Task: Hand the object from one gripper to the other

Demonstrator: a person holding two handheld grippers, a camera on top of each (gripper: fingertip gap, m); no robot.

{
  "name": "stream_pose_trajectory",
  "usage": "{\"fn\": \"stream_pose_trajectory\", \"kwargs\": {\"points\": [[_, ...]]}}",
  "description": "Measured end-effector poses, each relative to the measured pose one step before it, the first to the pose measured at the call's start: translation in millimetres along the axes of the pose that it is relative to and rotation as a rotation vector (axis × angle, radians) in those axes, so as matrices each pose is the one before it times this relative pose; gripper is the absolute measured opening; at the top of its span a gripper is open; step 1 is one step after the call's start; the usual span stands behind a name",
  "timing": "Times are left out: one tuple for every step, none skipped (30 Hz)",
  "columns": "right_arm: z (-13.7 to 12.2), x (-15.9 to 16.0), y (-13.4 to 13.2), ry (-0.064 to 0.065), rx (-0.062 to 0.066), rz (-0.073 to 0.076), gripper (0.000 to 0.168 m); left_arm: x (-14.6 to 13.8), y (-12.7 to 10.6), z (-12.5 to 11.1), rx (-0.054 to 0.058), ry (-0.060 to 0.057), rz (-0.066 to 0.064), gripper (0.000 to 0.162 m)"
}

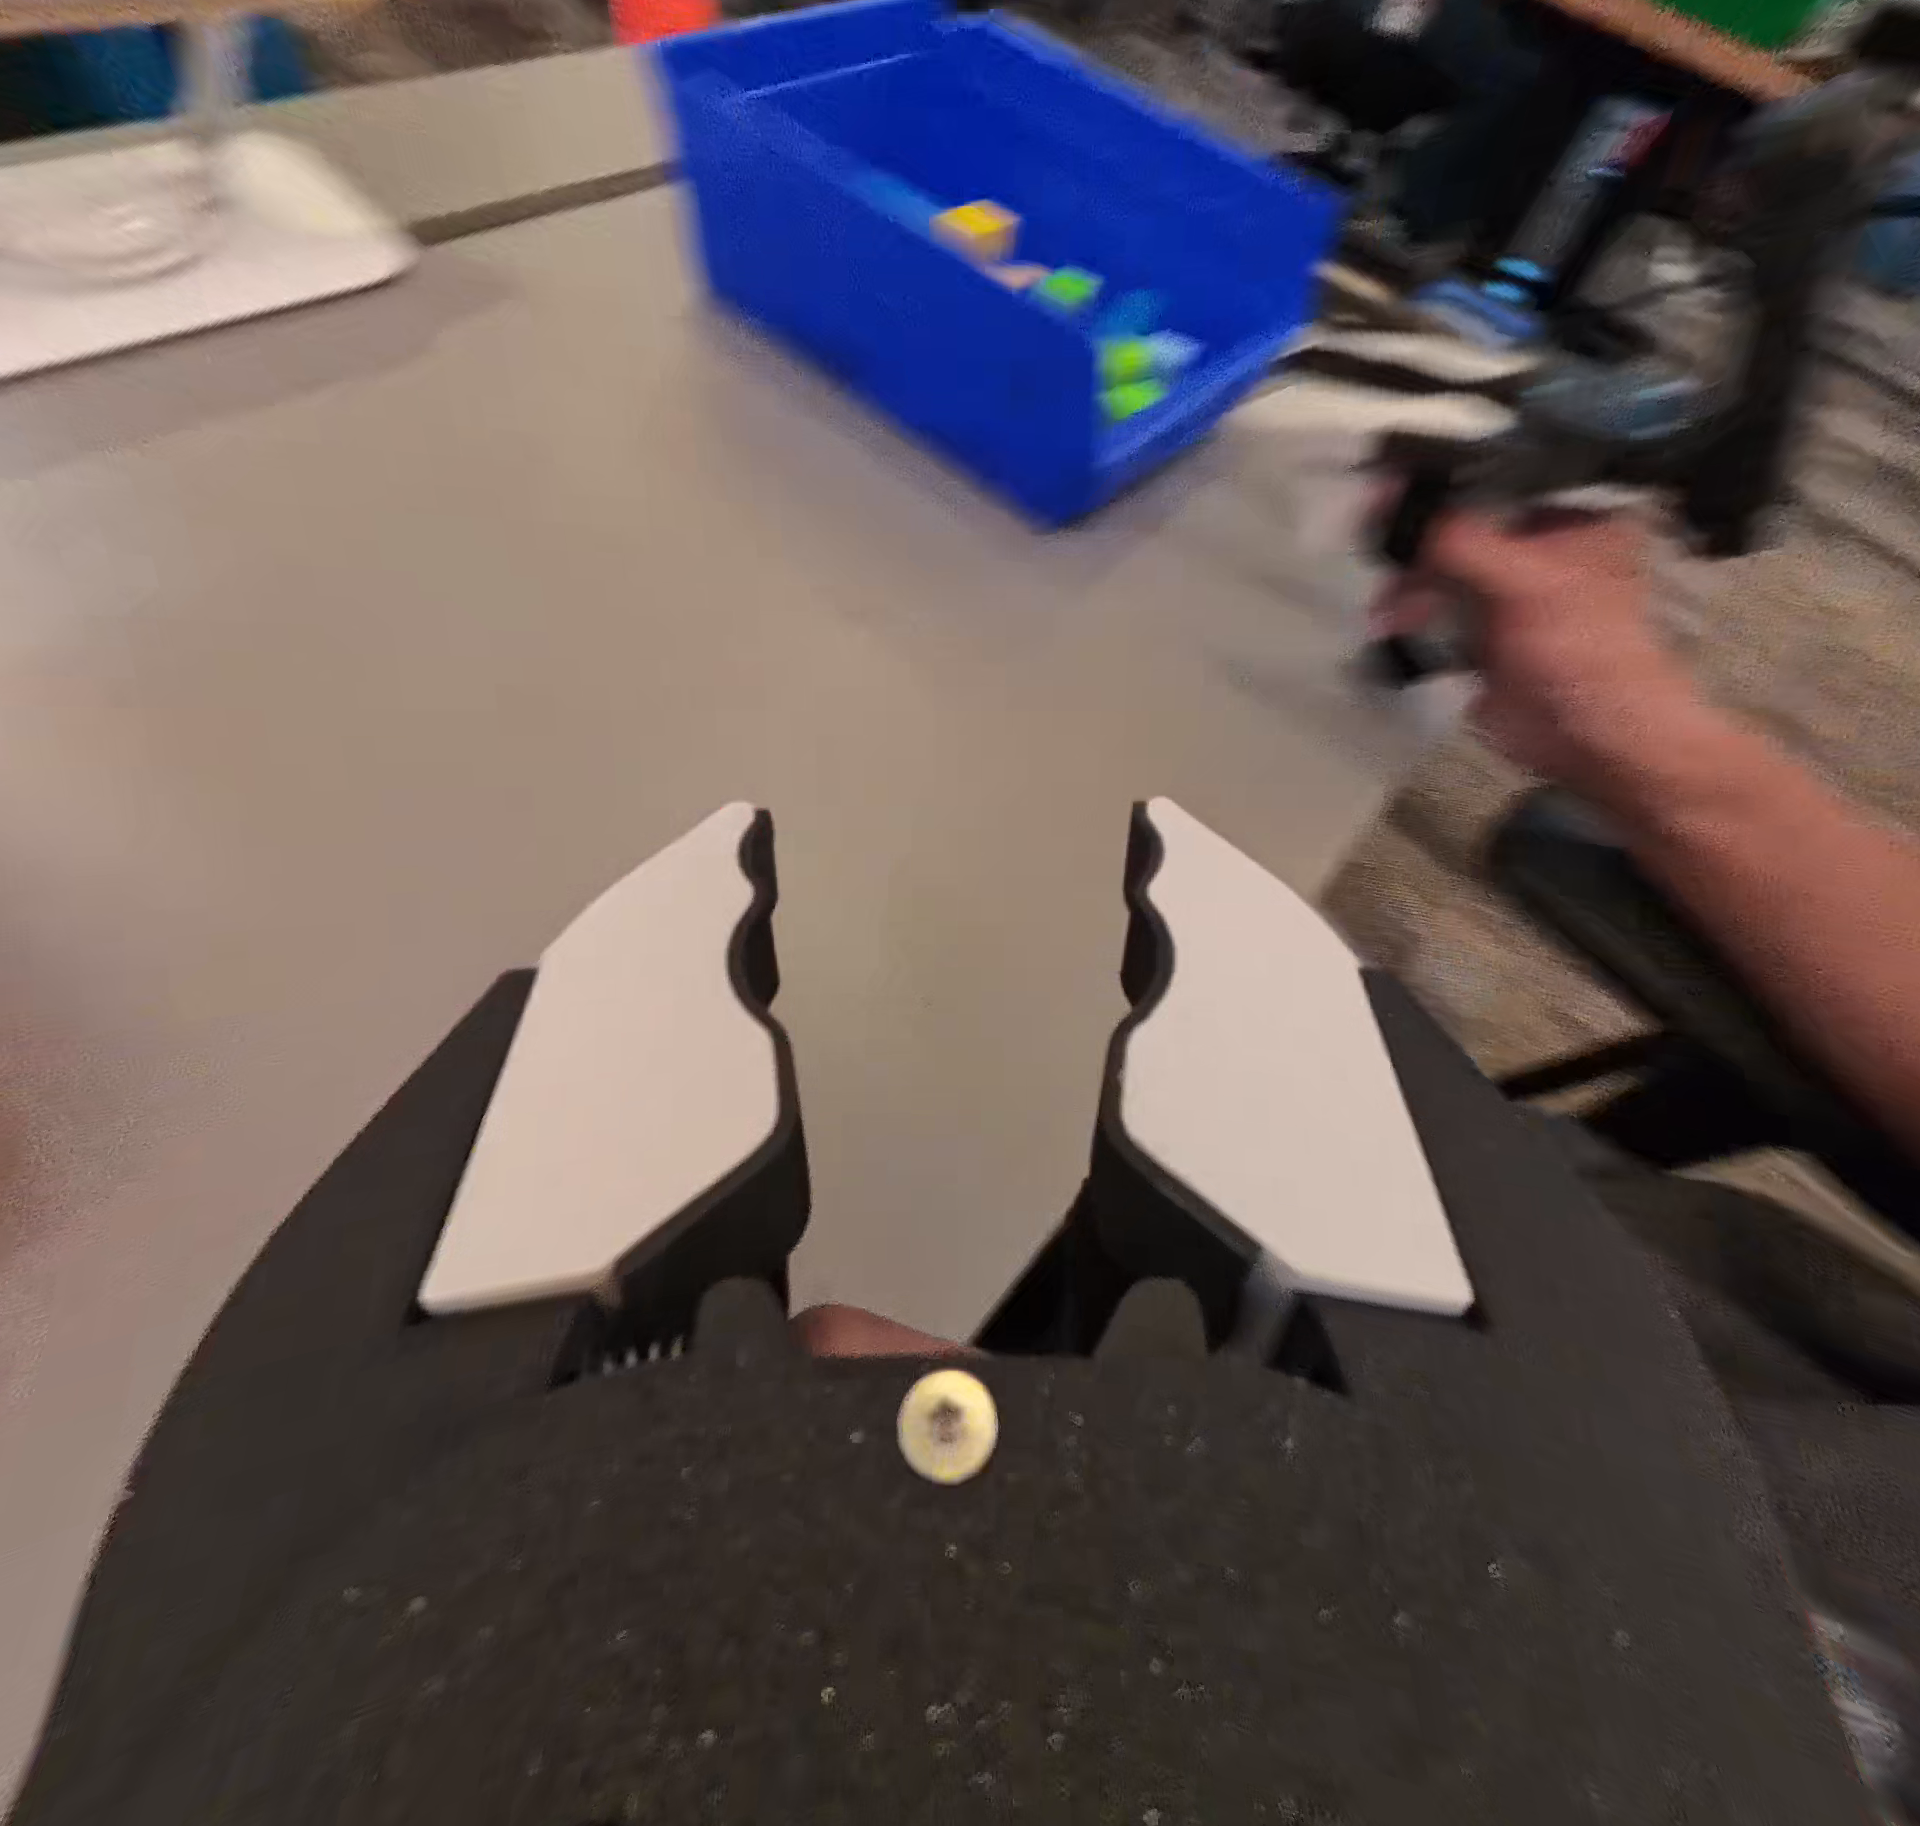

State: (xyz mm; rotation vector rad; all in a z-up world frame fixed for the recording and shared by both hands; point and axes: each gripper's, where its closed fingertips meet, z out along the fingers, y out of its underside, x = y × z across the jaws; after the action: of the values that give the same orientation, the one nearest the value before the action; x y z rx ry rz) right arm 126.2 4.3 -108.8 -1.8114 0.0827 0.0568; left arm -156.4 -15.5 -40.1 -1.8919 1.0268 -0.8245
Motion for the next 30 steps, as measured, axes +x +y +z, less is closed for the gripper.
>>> {"fn": "stream_pose_trajectory", "kwargs": {"points": [[0.02,2.32,0.24,0.0007,0.0007,0.0156,0.062,27.85,-23.21,4.76,0.0018,0.0587,0.0248,0.064],[-0.48,2.84,-0.37,0.0045,0.0032,0.0137,0.062,21.97,-21.5,6.77,-0.0017,0.0324,0.0273,0.062],[-1.0,3.63,-0.02,0.0091,-0.0009,0.0108,0.062,16.06,-17.6,9.44,-0.0139,0.0116,0.0194,0.06],[-1.36,5.25,-0.13,0.0166,-0.0015,0.0058,0.062,12.47,-13.27,12.47,-0.0199,0.007,0.0087,0.06],[-1.75,7.0,-0.62,0.0246,0.002,0.0051,0.062,8.91,-9.34,15.91,-0.0161,0.0071,0.0027,0.06],[-1.9,6.97,-1.64,0.0201,0.005,0.0112,0.062,3.5,-5.29,19.39,-0.0097,-0.0058,0.0018,0.061],[-1.84,6.71,-2.32,0.0127,0.0065,0.0169,0.062,-3.06,-0.58,22.54,-0.0097,-0.0302,0.0058,0.062],[-1.9,7.48,-3.0,0.0148,0.013,0.016,0.062,-8.08,4.0,24.86,-0.0136,-0.0532,0.0112,0.065],[-1.68,8.39,-2.86,0.0217,0.0163,0.0107,0.062,-10.05,8.02,25.95,-0.0159,-0.0685,0.0114,0.067],[-1.12,8.31,-1.49,0.0222,0.0085,0.0085,0.063,-7.8,11.88,25.95,-0.0255,-0.0631,-0.0024,0.067],[-0.4,6.98,-0.2,0.0164,0.0009,0.0096,0.063,-2.14,16.06,24.83,-0.0481,-0.0379,-0.0222,0.068],[0.53,5.22,0.12,0.01,0.0006,0.0141,0.063,1.96,16.15,22.43,-0.055,-0.0151,-0.0365,0.072],[1.51,2.17,-0.12,-0.0028,-0.0007,0.0167,0.063,2.28,11.16,19.73,-0.0322,-0.0061,-0.0463,0.078],[1.72,0.34,-0.26,-0.0093,-0.0037,0.0058,0.063,-1.66,4.78,16.54,-0.0001,-0.0182,-0.0465,0.079],[1.12,1.82,-0.34,0.0048,-0.0025,-0.0063,0.063,-5.83,-0.52,12.73,0.0238,-0.0345,-0.0444,0.079],[0.66,2.01,-0.54,0.0102,0.0009,-0.0126,0.062,-5.76,-4.55,9.88,0.0398,-0.0295,-0.0349,0.079],[0.45,1.62,-0.45,0.0076,-0.0004,-0.0118,0.062,-4.58,-5.99,8.52,0.0401,-0.0232,-0.023,0.077],[0.41,2.02,0.11,0.009,-0.0033,-0.0074,0.062,-2.12,-5.3,8.54,0.0246,-0.0125,-0.01,0.074],[0.52,1.71,0.44,0.0057,-0.0054,-0.001,0.062,0.4,-3.28,9.24,0.0015,0.0004,0.0026,0.071],[0.88,0.97,0.82,-0.0004,-0.0094,0.006,0.062,3.56,-1.02,8.57,-0.0226,0.024,0.0054,0.075],[0.92,1.24,0.69,0.0006,-0.0061,0.0072,0.062,5.72,-1.62,6.36,-0.0239,0.045,-0.0083,0.073],[0.99,2.22,1.34,0.0071,-0.0071,0.0008,0.062,3.97,-2.0,4.49,-0.0268,0.0387,-0.0226,0.066],[1.44,2.62,2.55,0.0098,-0.0141,-0.0034,0.062,1.93,-2.1,2.45,-0.0276,0.0286,-0.0275,0.059],[1.68,1.68,3.2,0.006,-0.0153,-0.0041,0.062,1.92,-2.87,0.35,-0.0115,0.0275,-0.0174,0.048],[2.14,1.62,3.19,0.0098,-0.0134,-0.0012,0.062,1.65,-2.78,-1.57,0.008,0.0173,-0.0095,0.038],[2.11,1.86,3.2,0.0146,-0.0175,0.0011,0.062,1.39,-1.86,-3.4,0.015,0.0078,-0.0059,0.037],[1.96,1.42,2.25,0.0141,-0.0164,0.0041,0.062,2.03,-0.86,-3.98,0.0173,0.0041,0.0028,0.038],[1.66,-0.13,0.45,0.0053,-0.0047,0.0007,0.062,-0.3,-1.68,-2.79,0.023,-0.0163,0.0103,0.043],[1.48,0.17,-0.29,0.0063,0.0009,-0.0027,0.062,-3.17,-3.79,-0.53,0.0268,-0.0319,0.011,0.051],[1.66,0.22,-0.76,0.008,0.0025,0.0013,0.063,-3.67,-4.5,2.1,0.0211,-0.0292,0.0065,0.056]]}}
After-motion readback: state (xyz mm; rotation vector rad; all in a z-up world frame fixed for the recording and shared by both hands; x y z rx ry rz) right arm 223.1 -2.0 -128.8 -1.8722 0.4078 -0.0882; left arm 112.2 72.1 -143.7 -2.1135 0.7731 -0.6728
